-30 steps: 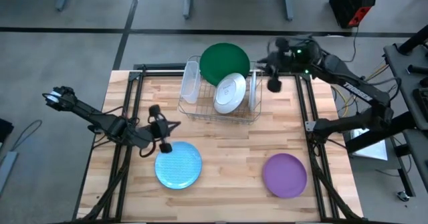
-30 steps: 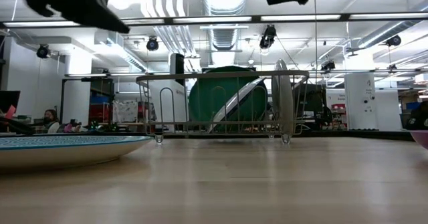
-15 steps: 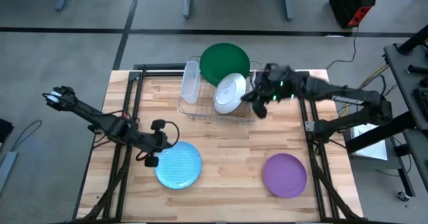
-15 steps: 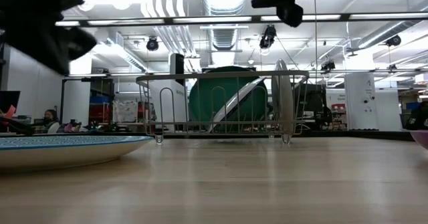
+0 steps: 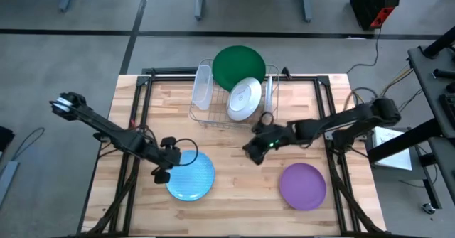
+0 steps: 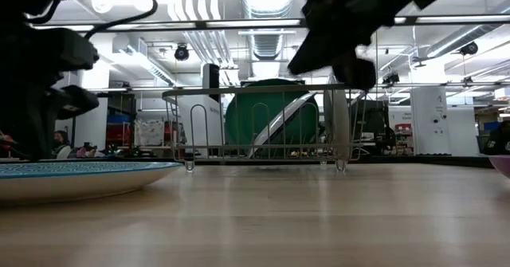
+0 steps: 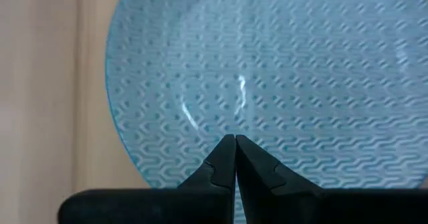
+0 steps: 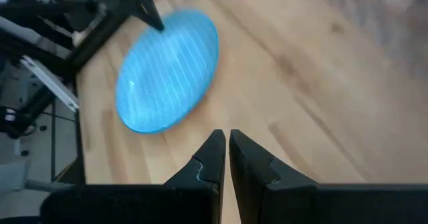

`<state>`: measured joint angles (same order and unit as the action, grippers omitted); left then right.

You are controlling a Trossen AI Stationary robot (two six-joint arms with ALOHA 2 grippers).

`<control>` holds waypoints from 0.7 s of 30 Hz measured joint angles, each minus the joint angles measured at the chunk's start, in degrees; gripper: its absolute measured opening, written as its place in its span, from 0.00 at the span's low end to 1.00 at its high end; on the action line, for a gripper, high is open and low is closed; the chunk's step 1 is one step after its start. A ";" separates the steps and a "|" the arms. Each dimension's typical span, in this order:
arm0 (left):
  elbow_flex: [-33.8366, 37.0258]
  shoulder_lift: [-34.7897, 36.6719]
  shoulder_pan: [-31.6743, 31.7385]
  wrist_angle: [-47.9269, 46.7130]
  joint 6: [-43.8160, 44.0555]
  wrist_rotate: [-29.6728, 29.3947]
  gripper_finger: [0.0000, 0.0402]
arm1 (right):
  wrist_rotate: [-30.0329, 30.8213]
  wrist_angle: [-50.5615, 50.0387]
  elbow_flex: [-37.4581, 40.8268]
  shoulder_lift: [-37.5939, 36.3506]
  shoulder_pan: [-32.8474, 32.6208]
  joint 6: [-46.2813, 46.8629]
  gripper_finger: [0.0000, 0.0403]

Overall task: Sort dishes
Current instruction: Put the light blue plate into the dish rack

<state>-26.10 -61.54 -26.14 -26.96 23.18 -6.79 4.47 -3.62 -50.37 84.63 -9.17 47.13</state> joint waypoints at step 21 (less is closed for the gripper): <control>-0.42 -17.93 -0.45 18.71 1.52 -0.75 0.00 | -5.55 8.68 -13.56 26.27 -3.35 8.13 0.03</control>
<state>-26.52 -79.47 -26.59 -8.25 24.70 -7.54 -1.08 5.07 -63.93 110.90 -12.51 55.26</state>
